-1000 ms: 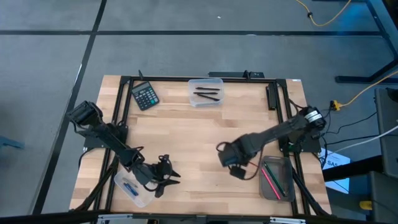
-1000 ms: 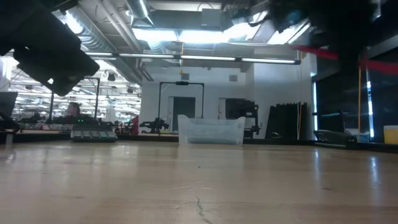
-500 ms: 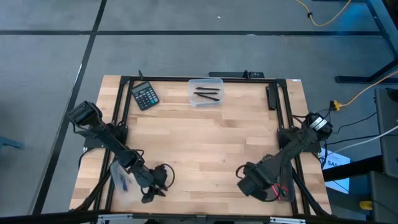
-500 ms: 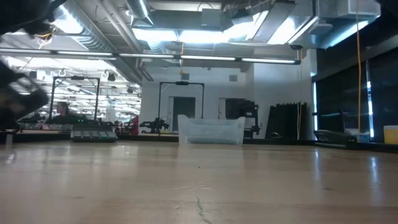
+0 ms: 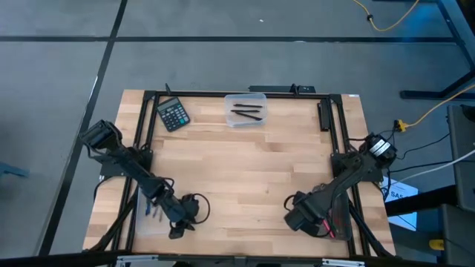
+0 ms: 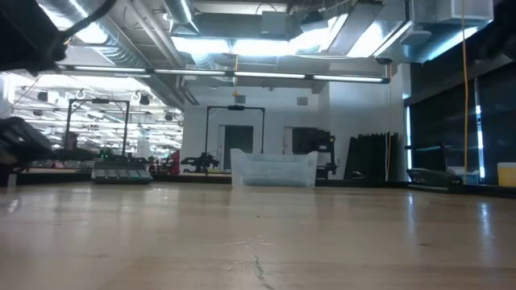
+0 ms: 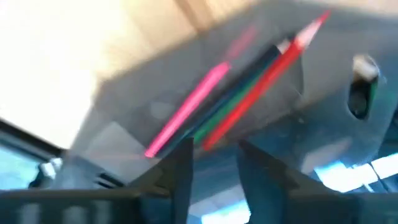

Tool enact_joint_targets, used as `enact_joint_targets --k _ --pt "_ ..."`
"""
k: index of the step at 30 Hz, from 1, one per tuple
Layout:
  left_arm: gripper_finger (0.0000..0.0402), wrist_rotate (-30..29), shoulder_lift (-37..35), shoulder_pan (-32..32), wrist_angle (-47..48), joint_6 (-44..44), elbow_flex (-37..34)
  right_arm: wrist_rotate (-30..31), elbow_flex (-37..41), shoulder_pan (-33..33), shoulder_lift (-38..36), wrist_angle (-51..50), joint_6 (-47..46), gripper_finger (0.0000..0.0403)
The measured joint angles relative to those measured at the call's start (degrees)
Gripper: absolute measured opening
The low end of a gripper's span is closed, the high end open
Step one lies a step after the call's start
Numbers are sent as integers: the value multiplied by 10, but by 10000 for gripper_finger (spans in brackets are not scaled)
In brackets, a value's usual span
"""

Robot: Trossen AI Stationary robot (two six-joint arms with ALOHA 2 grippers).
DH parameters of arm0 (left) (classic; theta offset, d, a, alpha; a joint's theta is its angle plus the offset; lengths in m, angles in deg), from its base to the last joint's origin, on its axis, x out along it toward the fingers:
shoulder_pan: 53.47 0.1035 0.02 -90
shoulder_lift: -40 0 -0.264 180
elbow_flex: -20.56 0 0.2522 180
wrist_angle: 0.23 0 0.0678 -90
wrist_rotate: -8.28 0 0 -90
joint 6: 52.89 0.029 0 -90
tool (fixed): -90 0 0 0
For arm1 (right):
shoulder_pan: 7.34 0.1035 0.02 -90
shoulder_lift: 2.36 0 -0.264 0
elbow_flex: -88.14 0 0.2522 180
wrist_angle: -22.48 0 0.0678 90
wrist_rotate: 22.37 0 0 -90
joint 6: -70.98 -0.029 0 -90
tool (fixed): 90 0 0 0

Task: Sort crayons/erasers/pens/pencils in bins
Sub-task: Return to Home Position

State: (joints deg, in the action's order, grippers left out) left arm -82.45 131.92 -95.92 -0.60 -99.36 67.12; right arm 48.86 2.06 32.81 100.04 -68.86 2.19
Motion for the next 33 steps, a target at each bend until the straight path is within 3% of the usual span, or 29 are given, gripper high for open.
enact_joint_targets --k 6,8,13,16,18,21,25,29,33 --pt "121 -7 0 15 -1 0 0 38 -60 -5 0 -1 82 179" --pt "121 -20 0 22 -7 3 0 104 -89 -6 0 0 134 186" --pt "121 -36 -15 55 -6 37 5 349 -161 -19 -1 53 280 185" --pt "121 -79 -55 72 -9 113 13 431 -181 -36 -1 137 406 180" --pt "121 -128 -93 84 -9 187 18 454 -180 -50 -3 207 502 177" --pt "121 -192 -165 103 -9 307 19 427 -155 -81 -16 346 631 170" --pt "121 -216 -251 136 16 438 19 279 -71 -143 -36 577 739 157" --pt "121 -207 -302 175 10 470 5 132 22 -206 -38 765 768 145" --pt "121 -197 -313 210 -5 475 -32 95 99 -258 -38 912 785 130"
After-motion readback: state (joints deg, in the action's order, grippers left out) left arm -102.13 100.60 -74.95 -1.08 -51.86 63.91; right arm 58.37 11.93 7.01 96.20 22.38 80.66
